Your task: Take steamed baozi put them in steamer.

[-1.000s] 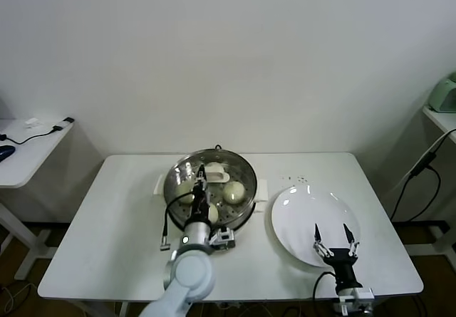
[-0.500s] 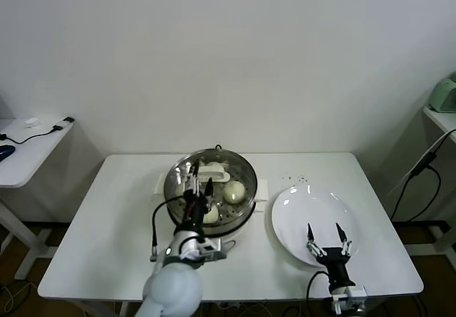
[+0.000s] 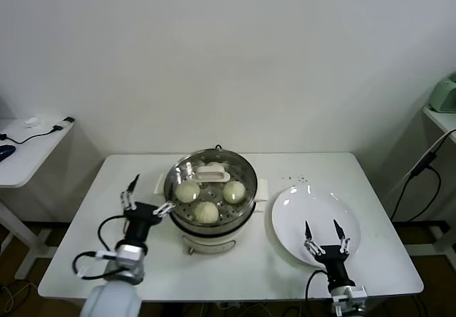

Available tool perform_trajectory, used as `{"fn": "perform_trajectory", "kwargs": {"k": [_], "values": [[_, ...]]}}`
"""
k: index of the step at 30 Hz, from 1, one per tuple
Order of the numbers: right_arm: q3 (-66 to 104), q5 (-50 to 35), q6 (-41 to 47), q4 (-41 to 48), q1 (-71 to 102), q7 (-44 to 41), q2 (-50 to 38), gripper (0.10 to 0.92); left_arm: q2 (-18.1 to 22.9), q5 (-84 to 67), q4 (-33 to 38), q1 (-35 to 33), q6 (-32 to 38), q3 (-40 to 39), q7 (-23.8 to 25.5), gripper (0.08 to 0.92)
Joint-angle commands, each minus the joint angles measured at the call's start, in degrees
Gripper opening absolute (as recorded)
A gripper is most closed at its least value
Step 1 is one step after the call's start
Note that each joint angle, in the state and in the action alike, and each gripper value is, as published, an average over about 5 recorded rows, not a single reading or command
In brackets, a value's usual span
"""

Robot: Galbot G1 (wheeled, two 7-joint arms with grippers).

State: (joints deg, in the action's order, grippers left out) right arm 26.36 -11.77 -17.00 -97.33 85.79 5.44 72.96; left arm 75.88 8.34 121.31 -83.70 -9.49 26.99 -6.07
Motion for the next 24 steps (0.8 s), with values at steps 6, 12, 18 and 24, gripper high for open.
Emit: {"fn": "perform_trajectory", "kwargs": {"k": [6, 12, 18, 24], "values": [[0.4, -0.6, -0.7, 0.1, -0.7, 0.1, -0.7, 0.823, -2.2, -26.0, -16.9, -7.9, 23.4, 12.3, 3.7, 0.823], [0.0, -1.1, -0.2, 0.6, -1.1, 0.0, -0.7, 0.823, -2.6, -24.6, -22.3, -6.2, 24.9, 10.8, 4.6, 0.823], [-0.3, -1.2, 0.1, 0.7, -1.1, -0.1, -0.8, 0.823, -2.3, -24.0, -23.7, -5.5, 25.2, 9.4, 4.9, 0.823], [-0.3, -1.2, 0.1, 0.6, -1.0, -0.2, -0.8, 0.823, -1.9, -23.8, -22.9, -5.5, 25.5, 8.8, 4.9, 0.823]]}}
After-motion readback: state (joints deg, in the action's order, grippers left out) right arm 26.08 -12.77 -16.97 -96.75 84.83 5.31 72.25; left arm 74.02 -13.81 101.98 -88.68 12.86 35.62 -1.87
